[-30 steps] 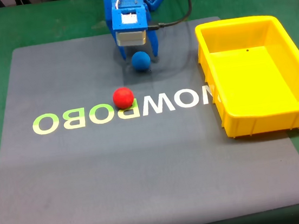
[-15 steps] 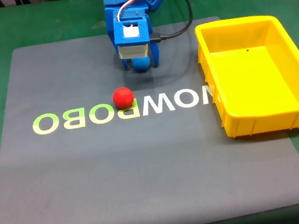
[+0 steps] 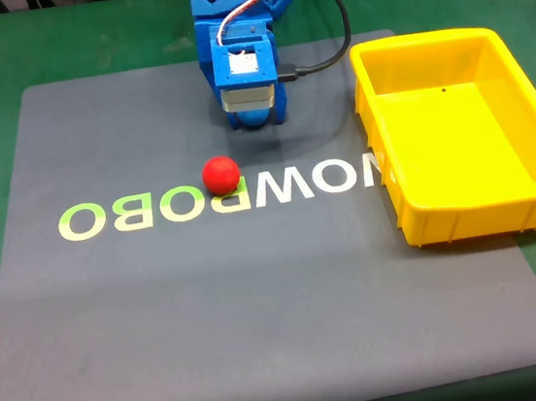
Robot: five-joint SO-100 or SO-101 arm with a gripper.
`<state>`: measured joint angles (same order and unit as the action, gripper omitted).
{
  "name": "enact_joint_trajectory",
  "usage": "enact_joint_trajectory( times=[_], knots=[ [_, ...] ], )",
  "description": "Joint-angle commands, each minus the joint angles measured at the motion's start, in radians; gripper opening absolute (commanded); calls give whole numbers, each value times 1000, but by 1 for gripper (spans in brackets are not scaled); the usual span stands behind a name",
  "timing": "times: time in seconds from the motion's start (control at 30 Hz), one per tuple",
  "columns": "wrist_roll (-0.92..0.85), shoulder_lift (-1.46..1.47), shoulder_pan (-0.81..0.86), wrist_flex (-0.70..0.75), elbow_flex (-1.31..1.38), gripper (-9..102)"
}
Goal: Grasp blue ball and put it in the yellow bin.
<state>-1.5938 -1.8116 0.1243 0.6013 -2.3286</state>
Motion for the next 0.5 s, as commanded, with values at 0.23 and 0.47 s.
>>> enact_joint_trajectory(
  times=[0.23, 0.47],
  knots=[
    [8, -15, 9, -17, 63, 0],
    [8, -127, -20, -9, 106, 0]
  ],
)
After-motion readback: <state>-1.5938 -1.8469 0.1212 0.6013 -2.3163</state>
